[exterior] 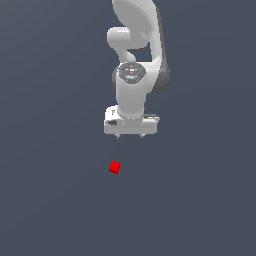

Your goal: Pick up the red cube and move it to a goal position.

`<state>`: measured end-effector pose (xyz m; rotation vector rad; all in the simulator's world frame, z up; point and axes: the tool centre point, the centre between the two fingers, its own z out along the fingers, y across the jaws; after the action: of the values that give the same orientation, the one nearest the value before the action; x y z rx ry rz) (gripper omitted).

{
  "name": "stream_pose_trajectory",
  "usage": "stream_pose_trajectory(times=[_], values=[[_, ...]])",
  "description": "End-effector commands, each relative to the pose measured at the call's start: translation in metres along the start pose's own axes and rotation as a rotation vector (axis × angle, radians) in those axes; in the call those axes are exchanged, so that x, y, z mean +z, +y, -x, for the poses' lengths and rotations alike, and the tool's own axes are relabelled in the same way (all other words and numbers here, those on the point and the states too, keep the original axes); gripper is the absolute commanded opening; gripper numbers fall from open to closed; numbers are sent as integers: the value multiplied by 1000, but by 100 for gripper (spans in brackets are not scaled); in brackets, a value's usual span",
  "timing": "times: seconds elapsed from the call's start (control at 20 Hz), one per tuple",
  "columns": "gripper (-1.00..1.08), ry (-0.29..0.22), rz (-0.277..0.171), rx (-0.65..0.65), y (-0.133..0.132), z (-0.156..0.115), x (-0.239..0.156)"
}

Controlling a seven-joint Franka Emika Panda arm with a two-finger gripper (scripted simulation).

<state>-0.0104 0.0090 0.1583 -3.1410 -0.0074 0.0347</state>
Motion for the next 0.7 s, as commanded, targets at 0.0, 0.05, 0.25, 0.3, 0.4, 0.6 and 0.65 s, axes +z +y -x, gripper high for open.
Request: stream_pose_trajectory(times=[0.0,0.05,0.25,0.3,0.4,0.6,0.65], values=[[100,0,0,0,0,0,0],[100,0,0,0,0,0,0],[100,1,0,12,2,-3,5],[100,1,0,17,3,-5,8],[100,2,0,30,6,-8,13],[100,5,1,67,13,-19,30],[100,6,1,78,15,-22,35]])
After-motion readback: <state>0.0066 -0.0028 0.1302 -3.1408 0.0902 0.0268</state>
